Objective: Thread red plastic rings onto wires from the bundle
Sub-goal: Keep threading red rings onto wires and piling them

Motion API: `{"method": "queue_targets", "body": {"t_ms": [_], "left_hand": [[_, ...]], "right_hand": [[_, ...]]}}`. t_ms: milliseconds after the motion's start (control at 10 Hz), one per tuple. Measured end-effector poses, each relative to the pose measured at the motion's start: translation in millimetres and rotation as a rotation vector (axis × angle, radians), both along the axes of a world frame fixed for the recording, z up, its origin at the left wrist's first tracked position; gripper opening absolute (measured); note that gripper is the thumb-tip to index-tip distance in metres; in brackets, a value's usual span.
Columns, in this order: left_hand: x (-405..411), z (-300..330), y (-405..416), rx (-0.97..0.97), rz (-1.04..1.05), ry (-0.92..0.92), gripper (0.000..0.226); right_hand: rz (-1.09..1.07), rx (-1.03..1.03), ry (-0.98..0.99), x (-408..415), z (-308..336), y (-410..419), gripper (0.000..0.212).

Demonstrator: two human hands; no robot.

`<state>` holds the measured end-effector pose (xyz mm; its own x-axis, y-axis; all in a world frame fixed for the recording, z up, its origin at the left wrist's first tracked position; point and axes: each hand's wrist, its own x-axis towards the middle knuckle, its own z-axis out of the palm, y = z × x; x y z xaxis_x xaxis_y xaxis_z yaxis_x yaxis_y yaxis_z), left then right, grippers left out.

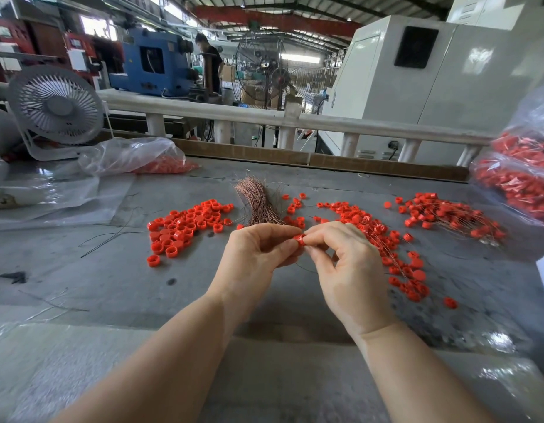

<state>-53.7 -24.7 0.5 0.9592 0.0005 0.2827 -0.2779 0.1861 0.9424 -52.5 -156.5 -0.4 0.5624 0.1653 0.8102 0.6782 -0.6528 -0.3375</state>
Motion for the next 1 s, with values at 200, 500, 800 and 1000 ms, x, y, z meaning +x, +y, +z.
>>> {"method": "queue_targets", "body": {"t_ms": [200,500,800,1000], "left_hand": [[2.0,0.4,1.4,-0.156,-0.065,0.131,0.016],[1.3,2.3,2.9,-0.236,-0.139,0.202,0.014],[1.8,1.8,3.3,-0.241,-0.137,0.221,0.013],[1.2,1.5,2.0,-0.245,-0.117,0.215,0.013]], "right_hand": [[0.017,0.039,0.015,0.4,1.1,3.2,0.005],[-0.015,0.049,-0.003,-1.3,1.8,3.7,0.006],[0.008,0.045,0.011,0.1,0.4,3.8,0.005],[0.009,0.044,0.013,-0.8,0.4,3.2,0.005]]}}
